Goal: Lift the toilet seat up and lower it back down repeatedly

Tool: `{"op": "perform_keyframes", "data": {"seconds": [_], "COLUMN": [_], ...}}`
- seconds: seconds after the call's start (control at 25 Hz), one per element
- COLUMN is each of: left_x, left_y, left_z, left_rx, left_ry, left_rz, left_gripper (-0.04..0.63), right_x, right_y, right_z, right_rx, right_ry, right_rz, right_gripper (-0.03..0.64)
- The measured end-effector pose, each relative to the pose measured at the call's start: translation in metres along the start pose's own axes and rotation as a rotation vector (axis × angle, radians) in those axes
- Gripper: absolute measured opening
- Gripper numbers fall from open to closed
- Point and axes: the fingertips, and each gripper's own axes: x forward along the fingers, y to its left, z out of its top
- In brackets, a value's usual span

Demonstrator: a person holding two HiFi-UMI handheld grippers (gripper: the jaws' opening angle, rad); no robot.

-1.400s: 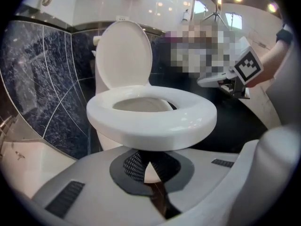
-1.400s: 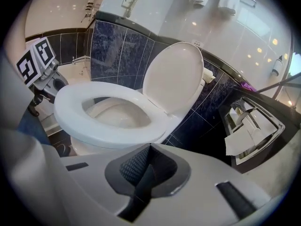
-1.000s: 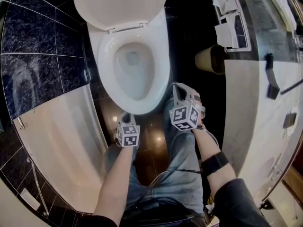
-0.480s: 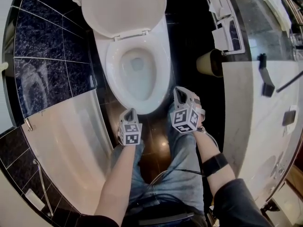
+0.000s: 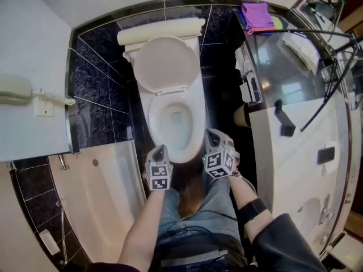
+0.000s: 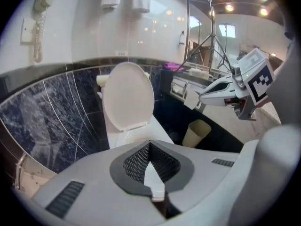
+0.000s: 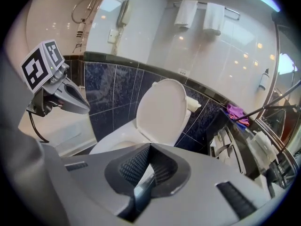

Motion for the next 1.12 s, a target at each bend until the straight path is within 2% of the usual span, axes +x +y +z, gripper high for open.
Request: {"op": "perform_keyframes", "data": {"seconds": [0.24, 0.56, 0.88, 1.12], "left_x": [-0.071, -0.140, -0.180, -0.185], "left_y": [0.014, 0.028, 0.030, 0.029], "left_z": [0.095, 0.175, 0.208, 0.207], "left_rx": [-0.014, 0.005, -0.004, -0.018], "left_ry": [-0.132, -0.269, -0.344, -0.362], "left_rz": [0.026, 0.055, 0.040, 0.033], "left_gripper": [-0.005, -0.005, -0.006, -0.005], "right_x": [-0.044, -0.098, -0.128, -0.135], "right_y": [-0.031, -0.055, -0.060, -0.061], "right_z": [0.087, 0.158, 0.178, 0.182], "right_rx": [0.064, 0.144, 0.188, 0.180], "right_ry": [-0.106, -0.205, -0.236, -0.243], "right_rz": [0.005, 0.034, 0.037, 0.024], "right_gripper": [0.017, 0.018, 0.017, 0.018]}}
